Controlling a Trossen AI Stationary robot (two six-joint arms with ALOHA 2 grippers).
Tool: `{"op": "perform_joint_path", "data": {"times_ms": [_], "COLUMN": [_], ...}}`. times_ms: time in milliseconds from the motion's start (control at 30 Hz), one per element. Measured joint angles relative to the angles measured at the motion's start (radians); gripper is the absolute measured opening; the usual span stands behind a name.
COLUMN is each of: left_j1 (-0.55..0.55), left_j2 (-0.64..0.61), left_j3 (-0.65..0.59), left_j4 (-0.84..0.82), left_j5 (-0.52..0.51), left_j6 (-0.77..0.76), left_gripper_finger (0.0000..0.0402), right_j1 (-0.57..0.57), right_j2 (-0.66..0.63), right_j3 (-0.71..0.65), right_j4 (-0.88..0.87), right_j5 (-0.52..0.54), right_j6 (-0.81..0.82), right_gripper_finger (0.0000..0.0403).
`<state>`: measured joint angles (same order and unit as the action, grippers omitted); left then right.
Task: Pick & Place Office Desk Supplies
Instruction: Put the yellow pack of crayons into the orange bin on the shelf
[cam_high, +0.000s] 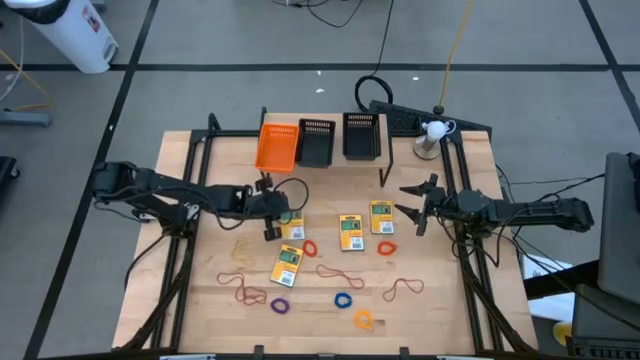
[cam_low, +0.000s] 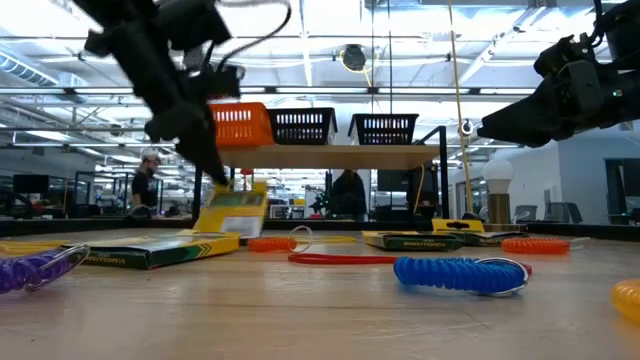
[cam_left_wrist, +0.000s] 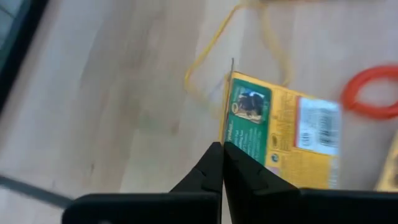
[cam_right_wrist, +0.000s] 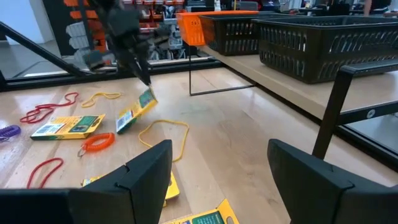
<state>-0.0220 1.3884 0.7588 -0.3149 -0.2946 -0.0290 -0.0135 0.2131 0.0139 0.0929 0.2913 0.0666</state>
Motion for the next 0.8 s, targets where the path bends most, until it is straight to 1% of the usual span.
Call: {"op": "perform_joint_path", "data": {"times_ms": [200,367,467,633,800], "left_j1": [-0.062,-0.100,-0.121,-0.156,-0.191], "left_j2": [0.000,0.000,0.000,0.000,-0.001], "left_j3": [0.159,0.310,0.405,0.556,0.713], "left_j4": [-0.165,-0.363,-0.462,-0.559,-0.669], "left_j5": [-0.081,-0.206,-0.264,-0.340,-0.465], "left_j6": [0.035,0.035,0.035,0.060,0.118], "left_gripper_finger": [0.0000,0.0000,0.0000,0.0000,0.0000], "right_j1": [0.000,0.000,0.000,0.000,0.000], "right_j2": [0.000,0.000,0.000,0.000,0.000], "right_j3": [0.000,0.000,0.000,0.000,0.000], "right_j4": [-0.001,-0.002,-0.002,-0.006,-0.012], "right_j5": [-0.001,-0.001,-0.001,-0.002,-0.004], "right_j6": [0.000,0.000,0.000,0.000,0.000], "right_gripper_finger": [0.0254,0.0254,0.0254,0.0254,0.0254]}}
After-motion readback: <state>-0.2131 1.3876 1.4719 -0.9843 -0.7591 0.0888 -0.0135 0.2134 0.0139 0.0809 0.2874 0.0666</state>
